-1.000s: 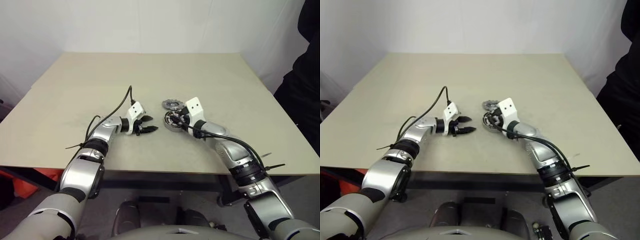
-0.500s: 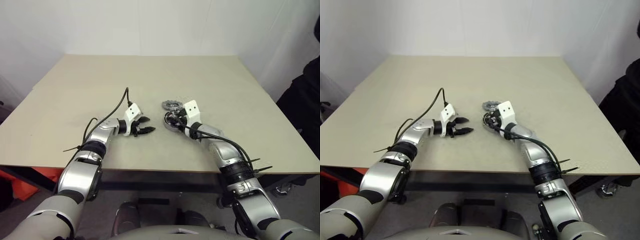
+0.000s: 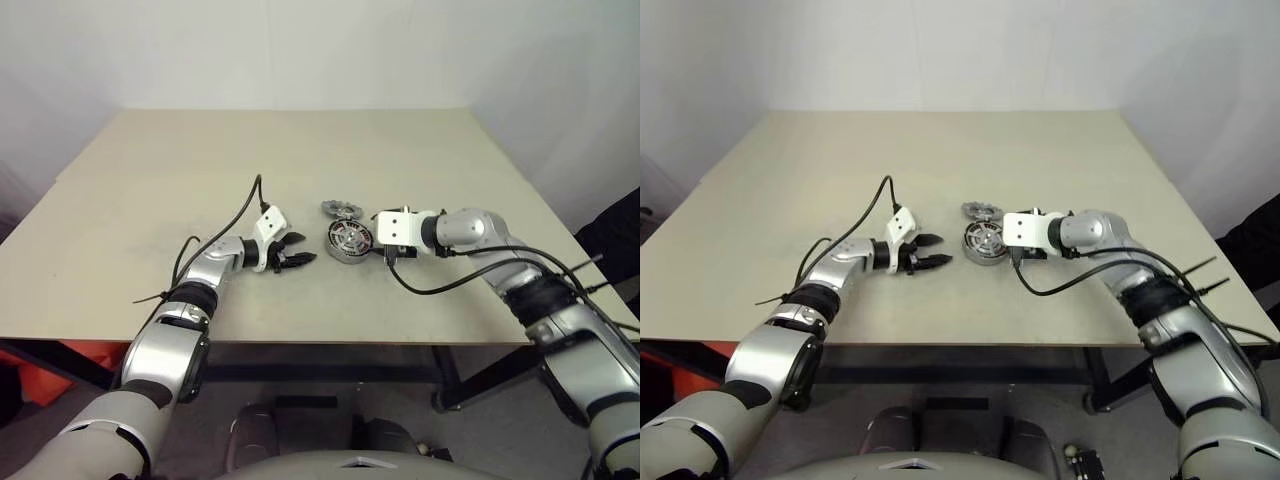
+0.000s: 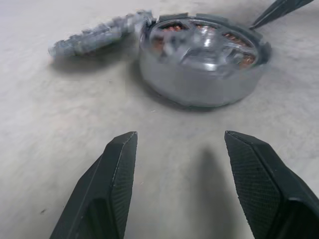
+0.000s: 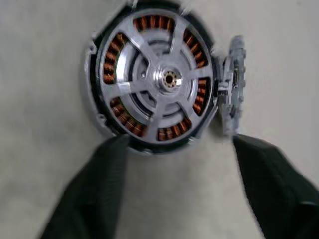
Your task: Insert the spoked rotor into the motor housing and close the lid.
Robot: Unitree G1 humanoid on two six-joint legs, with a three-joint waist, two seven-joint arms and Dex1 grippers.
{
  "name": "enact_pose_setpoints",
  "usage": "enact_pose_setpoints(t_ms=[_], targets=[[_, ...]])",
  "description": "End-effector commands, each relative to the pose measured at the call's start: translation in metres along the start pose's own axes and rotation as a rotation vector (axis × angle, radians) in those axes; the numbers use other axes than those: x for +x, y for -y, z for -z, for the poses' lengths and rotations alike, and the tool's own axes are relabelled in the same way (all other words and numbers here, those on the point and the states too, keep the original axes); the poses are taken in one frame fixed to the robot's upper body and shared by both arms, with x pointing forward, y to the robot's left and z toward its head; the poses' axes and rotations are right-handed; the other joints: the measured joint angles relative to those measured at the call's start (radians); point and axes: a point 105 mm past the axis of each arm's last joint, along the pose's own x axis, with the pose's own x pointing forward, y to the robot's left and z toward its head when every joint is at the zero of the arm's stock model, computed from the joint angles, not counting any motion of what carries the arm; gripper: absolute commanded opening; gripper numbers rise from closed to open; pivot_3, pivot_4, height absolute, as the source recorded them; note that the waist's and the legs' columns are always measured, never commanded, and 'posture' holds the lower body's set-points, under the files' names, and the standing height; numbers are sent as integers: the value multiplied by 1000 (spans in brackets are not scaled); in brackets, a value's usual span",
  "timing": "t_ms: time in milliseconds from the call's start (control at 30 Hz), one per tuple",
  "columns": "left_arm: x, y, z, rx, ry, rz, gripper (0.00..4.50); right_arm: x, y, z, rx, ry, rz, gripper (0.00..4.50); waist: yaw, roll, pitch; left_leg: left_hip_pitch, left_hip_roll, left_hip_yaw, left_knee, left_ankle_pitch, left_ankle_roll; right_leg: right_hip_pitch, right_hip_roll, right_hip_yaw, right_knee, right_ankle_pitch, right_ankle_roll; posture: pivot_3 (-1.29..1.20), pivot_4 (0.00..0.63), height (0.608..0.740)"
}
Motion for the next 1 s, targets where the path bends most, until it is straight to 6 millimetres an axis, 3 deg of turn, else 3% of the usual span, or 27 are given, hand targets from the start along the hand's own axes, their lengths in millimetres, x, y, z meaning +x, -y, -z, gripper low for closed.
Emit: enact_pose_setpoints(t_ms=[33, 467, 833, 1000], targets=[[-2, -5, -13, 22, 57, -31, 2984, 8, -5, -1, -113, -4, -86, 3546, -4, 0, 0, 0, 0, 0, 1, 0, 0, 0, 0, 0, 0, 0, 0, 0, 0, 740], [-12, -5, -1, -1, 65, -77, 2984, 2, 17, -6, -282, 6, -124, 3546, -8, -1, 0, -2, 1, 0, 4, -1, 2, -1, 0, 0, 2, 1, -2, 0, 0, 740], [-7, -3, -6, 3, 73, -67, 2984, 21, 5, -9, -328, 13, -175, 3546, -10, -1, 0, -2, 1, 1, 4, -2, 4, -1, 0, 0, 1, 1, -2, 0, 0, 740], [-7, -3, -6, 1, 75, -73, 2984, 34, -1, -10, -363, -2, -213, 3546, -37, -1, 0, -1, 1, 1, 4, -2, 4, -1, 0, 0, 1, 1, -2, 0, 0, 740]])
